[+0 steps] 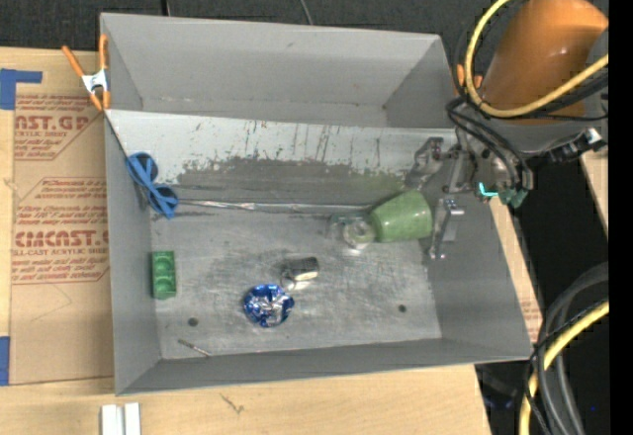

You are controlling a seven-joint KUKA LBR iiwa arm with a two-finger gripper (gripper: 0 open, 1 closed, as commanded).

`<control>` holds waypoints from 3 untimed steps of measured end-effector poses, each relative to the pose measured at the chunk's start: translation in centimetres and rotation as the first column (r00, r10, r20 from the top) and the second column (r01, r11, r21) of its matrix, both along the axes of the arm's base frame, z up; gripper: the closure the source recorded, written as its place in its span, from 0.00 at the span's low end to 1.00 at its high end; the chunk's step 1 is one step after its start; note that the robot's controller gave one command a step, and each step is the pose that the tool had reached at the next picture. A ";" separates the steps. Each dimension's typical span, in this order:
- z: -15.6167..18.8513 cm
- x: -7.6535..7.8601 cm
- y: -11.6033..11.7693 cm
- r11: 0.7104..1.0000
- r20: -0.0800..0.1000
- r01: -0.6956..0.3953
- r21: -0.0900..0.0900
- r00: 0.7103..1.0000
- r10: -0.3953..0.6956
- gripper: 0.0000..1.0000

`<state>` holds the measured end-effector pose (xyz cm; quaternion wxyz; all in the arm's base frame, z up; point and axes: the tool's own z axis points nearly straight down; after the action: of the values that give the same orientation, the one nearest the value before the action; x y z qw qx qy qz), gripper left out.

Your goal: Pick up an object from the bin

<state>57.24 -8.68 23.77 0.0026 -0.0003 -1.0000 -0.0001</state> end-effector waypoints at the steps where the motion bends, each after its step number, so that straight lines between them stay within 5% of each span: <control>1: -8.8 1.3 4.5 0.998 0.000 -0.070 0.003 0.998 0.070 0.00; 2: -8.7 0.6 3.6 0.991 0.006 -0.136 -0.001 0.991 0.136 0.00; 3: -14.6 0.5 2.5 0.999 0.021 -0.042 0.000 0.999 0.042 0.00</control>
Offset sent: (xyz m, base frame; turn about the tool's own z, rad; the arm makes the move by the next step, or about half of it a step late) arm 0.0139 0.0416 -0.0829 -0.0655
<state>57.76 -6.14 9.21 -0.0076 0.0205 -0.9998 -0.0004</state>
